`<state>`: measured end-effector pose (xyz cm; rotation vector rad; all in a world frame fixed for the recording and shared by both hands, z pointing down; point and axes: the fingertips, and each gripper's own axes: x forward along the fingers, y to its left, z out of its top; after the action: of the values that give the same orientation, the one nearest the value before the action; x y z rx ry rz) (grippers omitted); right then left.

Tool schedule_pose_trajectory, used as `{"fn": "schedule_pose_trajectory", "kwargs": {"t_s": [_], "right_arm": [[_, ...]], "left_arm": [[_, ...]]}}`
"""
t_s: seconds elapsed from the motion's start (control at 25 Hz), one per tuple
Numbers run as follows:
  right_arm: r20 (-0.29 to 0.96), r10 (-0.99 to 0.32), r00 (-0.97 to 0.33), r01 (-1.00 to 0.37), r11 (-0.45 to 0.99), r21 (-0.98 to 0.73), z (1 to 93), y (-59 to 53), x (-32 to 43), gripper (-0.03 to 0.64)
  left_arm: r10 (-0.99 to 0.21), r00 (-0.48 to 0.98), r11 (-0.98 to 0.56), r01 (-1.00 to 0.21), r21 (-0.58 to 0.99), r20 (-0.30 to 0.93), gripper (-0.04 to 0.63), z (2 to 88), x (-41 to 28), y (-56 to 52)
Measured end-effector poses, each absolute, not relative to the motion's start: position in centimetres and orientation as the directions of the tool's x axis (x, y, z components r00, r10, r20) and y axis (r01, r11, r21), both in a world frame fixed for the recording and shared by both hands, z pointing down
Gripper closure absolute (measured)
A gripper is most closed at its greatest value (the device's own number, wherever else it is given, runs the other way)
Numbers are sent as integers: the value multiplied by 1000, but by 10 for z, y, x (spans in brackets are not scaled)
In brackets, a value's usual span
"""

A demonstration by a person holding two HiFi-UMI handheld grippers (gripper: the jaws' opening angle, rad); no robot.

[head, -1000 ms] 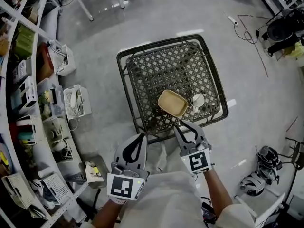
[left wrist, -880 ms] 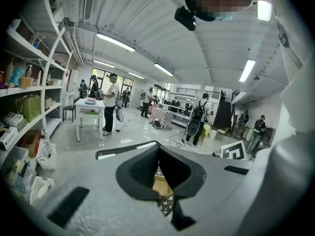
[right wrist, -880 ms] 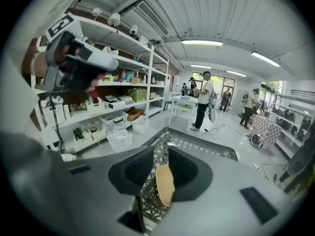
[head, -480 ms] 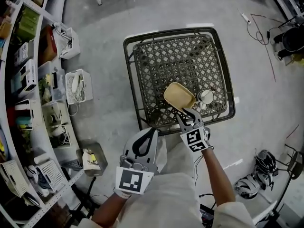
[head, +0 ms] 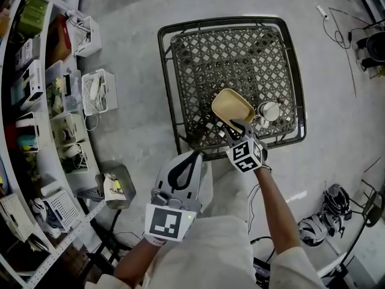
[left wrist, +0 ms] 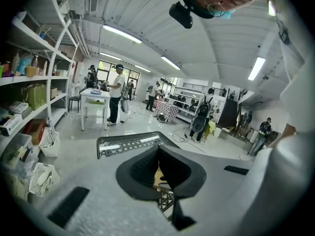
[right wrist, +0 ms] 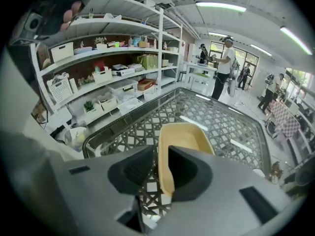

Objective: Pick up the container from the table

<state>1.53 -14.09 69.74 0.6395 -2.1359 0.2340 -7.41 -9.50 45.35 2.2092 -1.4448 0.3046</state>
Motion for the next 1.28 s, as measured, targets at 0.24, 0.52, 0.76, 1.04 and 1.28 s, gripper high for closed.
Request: {"fn": "schedule_pose_trajectory", "kwargs": {"t_s": [0.24, 0.52, 0.76, 1.04, 1.28], "right_arm": [[839, -298, -456, -482, 875, 48, 727, -139, 12, 523], [866, -284, -412, -430, 898, 90, 745, -142, 11, 577], [860, -296, -415, -435, 895, 98, 736, -146, 12, 588], [822, -328, -466, -490, 869, 69, 702, -148, 9, 594], [773, -381, -507, -539, 840, 61, 653, -140, 6, 594]], "left_arm": [[-800, 401, -311, -913, 263, 447, 572, 459, -75, -91], [-806, 373, -277, -924, 264, 460, 572, 464, -82, -88], [-813, 369, -274, -925, 262, 451, 572, 460, -84, -89], [-825, 374, -280, -922, 268, 424, 572, 449, -84, -91], [-837, 386, -301, -917, 264, 388, 572, 432, -86, -93]]}}
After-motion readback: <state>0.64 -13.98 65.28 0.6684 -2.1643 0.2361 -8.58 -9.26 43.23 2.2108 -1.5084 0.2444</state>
